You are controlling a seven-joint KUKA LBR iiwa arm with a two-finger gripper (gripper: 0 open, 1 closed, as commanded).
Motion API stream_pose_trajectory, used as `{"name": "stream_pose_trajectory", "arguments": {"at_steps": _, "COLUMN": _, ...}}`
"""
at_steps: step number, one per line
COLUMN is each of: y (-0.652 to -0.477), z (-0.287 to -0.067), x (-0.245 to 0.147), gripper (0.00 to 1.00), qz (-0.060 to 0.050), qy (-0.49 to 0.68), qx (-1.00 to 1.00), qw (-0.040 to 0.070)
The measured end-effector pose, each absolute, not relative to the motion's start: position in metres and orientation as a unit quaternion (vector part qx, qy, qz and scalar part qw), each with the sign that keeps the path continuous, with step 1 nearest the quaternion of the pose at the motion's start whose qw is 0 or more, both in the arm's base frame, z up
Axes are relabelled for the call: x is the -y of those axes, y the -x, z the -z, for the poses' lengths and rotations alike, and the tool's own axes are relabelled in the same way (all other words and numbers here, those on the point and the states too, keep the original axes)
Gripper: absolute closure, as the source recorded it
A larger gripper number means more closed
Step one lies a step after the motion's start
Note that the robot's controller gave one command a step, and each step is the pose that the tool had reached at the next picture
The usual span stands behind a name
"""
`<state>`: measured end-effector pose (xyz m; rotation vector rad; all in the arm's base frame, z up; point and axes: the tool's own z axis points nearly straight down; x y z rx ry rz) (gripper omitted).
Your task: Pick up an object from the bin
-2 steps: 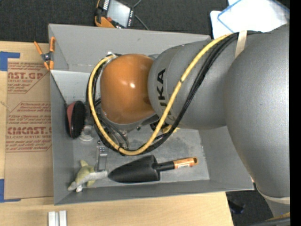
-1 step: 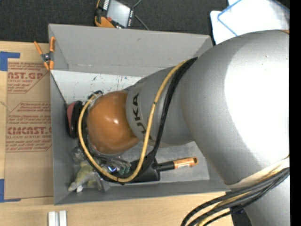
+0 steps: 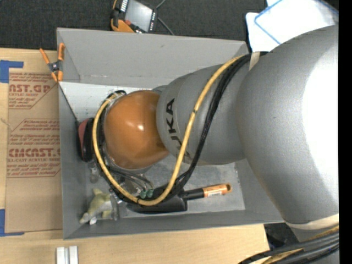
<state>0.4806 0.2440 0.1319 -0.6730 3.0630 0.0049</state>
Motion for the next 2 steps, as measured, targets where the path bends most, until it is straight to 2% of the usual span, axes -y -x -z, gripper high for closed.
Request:
{"name": "stream_pose_trajectory", "arguments": {"at_steps": 1, "y": -0.488, "z": -0.109, "x": -0.246, "gripper": 0.0, "qz": -0.002, "qy": 0.356, "qx": -0.934, "qw": 0.003}}
{"name": "stream_pose_trajectory", "arguments": {"at_steps": 2, "y": -0.487, "z": -0.072, "x": -0.248, "gripper": 0.0, "qz": -0.002, "qy": 0.315, "qx": -0.949, "qw": 0.009}}
